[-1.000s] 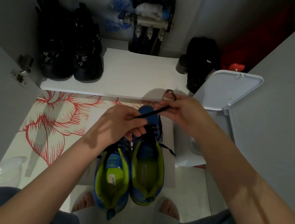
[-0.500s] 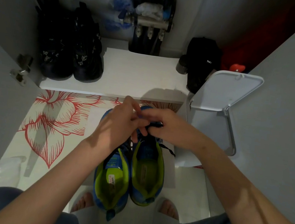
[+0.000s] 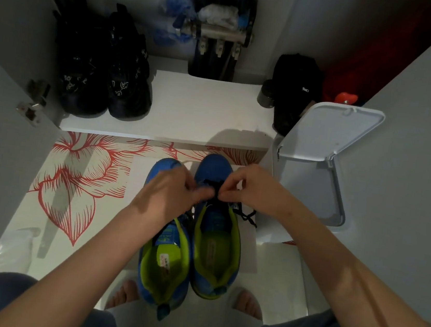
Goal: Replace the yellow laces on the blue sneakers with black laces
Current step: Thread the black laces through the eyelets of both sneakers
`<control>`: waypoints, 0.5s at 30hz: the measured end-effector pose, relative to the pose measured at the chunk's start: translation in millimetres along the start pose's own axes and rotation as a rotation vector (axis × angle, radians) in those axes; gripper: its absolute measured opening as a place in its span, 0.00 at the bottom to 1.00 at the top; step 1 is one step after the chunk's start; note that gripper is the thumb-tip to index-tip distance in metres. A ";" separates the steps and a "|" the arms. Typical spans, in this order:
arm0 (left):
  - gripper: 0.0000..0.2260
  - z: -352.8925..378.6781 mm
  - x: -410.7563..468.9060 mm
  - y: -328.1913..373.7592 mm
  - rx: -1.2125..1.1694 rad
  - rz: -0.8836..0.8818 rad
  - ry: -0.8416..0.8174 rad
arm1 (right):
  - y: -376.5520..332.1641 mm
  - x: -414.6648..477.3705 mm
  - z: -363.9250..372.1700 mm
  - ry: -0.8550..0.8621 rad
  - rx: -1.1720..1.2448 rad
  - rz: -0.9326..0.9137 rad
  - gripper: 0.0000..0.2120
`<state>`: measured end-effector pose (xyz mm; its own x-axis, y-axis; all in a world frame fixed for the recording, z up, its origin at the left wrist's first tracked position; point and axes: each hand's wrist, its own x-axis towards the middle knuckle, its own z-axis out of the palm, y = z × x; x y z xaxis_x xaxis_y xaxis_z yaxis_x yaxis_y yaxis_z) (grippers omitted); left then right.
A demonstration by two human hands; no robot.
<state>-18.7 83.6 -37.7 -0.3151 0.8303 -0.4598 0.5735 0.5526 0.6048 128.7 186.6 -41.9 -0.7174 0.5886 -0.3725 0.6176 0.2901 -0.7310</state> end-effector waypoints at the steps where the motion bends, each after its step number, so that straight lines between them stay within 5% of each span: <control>1: 0.18 4.1 -0.1 -2.5 0.137 -0.009 -0.069 | 2.9 -1.1 3.8 -0.010 -0.040 0.008 0.03; 7: 0.07 11.9 6.4 -9.4 0.049 -0.074 -0.174 | 6.8 0.9 32.2 0.033 -0.259 0.046 0.06; 15: 0.08 9.8 8.9 -19.6 -0.104 -0.123 -0.221 | 8.6 7.0 45.8 0.166 -0.354 0.073 0.05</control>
<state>-25.3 79.4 -60.1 -0.1987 0.7267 -0.6575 0.4565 0.6623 0.5941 114.2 158.7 -77.0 -0.6240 0.7226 -0.2975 0.7584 0.4684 -0.4533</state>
